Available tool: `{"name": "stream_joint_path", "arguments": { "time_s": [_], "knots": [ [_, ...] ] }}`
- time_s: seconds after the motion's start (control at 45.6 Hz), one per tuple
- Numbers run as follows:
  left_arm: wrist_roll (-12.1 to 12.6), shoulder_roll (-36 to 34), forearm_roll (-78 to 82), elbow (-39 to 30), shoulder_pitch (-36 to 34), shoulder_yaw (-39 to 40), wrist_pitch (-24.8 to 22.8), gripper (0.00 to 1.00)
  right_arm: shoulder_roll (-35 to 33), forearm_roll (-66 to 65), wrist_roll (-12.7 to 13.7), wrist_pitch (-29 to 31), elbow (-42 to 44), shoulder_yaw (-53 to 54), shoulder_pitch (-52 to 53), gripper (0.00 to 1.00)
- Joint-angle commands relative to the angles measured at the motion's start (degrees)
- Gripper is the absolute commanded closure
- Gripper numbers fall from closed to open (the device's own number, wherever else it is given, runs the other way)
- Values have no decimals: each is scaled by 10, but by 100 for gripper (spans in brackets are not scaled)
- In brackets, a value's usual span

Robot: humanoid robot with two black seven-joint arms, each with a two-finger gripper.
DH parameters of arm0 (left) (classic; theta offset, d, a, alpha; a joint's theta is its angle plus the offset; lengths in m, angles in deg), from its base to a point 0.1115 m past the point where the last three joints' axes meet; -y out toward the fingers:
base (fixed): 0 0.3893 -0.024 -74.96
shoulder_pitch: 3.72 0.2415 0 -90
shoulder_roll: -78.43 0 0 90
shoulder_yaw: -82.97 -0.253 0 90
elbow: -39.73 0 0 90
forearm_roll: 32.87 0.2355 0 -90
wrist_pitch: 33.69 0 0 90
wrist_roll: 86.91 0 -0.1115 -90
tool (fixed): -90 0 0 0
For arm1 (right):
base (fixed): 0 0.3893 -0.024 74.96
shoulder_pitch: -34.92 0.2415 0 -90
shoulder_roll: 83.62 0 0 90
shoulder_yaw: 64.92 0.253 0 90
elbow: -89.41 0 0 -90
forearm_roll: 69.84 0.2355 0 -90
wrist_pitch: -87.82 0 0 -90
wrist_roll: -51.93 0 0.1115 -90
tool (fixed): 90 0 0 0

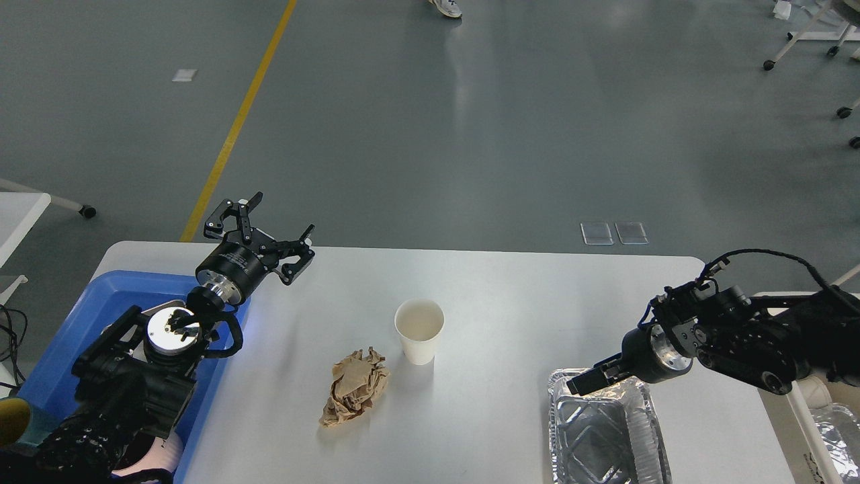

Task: Tidy desktop
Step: 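Reach the right gripper in to the foil tray edge and grasp it, then lift the foil tray and bring it toward the table center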

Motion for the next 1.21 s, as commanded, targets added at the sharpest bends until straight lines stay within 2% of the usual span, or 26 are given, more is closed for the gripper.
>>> {"name": "stream_joint_path", "arguments": {
  "time_s": [0.0,0.219,0.439,0.614,0.768,0.943,1.075,1.185],
  "knots": [
    [0,0,0,0,0,0,0,1,0,0,-4,0,-1,-1,-2,0],
    [0,0,0,0,0,0,0,1,1,0,-4,-1,0,-1,-6,5],
    [0,0,0,0,-1,0,0,1,4,-1,-4,-1,1,-12,-8,28],
    [0,0,0,0,-2,0,0,1,5,-4,-4,-10,1,-30,-8,55],
    [0,0,0,0,-2,0,0,1,5,-7,-4,-11,0,-32,-6,69],
    [0,1,0,0,-3,0,1,1,5,-6,-3,-11,0,-33,-6,75],
    [0,1,0,0,-2,0,1,1,5,-6,-3,-10,1,-33,-7,86],
    [0,1,0,0,-2,0,1,1,4,-5,-3,-9,1,-33,-6,91]
  ]
}}
